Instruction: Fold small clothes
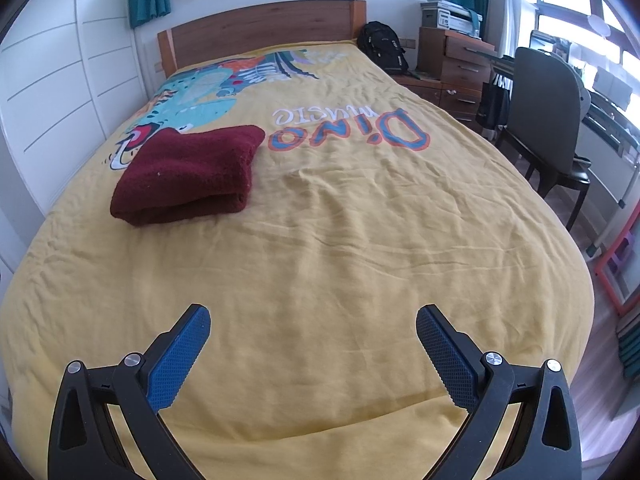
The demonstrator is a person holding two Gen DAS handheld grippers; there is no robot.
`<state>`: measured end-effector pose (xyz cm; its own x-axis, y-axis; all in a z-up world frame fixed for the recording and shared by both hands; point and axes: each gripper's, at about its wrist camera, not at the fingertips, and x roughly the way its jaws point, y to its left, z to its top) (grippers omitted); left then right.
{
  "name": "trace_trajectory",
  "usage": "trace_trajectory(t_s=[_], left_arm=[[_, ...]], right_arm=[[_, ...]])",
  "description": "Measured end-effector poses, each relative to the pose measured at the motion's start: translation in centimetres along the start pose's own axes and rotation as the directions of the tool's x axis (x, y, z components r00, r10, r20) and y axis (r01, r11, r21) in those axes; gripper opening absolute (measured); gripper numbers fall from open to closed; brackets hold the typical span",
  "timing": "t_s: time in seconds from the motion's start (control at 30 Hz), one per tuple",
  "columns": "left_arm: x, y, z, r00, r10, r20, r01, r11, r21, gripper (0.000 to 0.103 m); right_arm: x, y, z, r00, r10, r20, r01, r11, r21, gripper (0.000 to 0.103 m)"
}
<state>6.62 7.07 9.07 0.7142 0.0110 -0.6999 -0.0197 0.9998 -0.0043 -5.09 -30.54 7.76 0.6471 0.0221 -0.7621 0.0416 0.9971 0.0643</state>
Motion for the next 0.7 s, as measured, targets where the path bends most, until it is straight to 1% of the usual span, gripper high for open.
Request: trace_trajectory(t_s=[0.3,0.7], left_arm=[[0.1,-0.1,-0.1,1.0,-0.01,-0.006,0.01,1.0,0.004,0.102],[0.4,-0.3,-0.2,1.0,-0.017,-0.012,0.017,1.0,0.008,0.102]], right_arm=[[0.0,0.1,0.1,1.0,0.001,0.0,-0.001,1.0,-0.002,0.103],[-0.1,-0.9,-0.2,1.0,-0.004,0.0,0.004,1.0,0.003,0.103]])
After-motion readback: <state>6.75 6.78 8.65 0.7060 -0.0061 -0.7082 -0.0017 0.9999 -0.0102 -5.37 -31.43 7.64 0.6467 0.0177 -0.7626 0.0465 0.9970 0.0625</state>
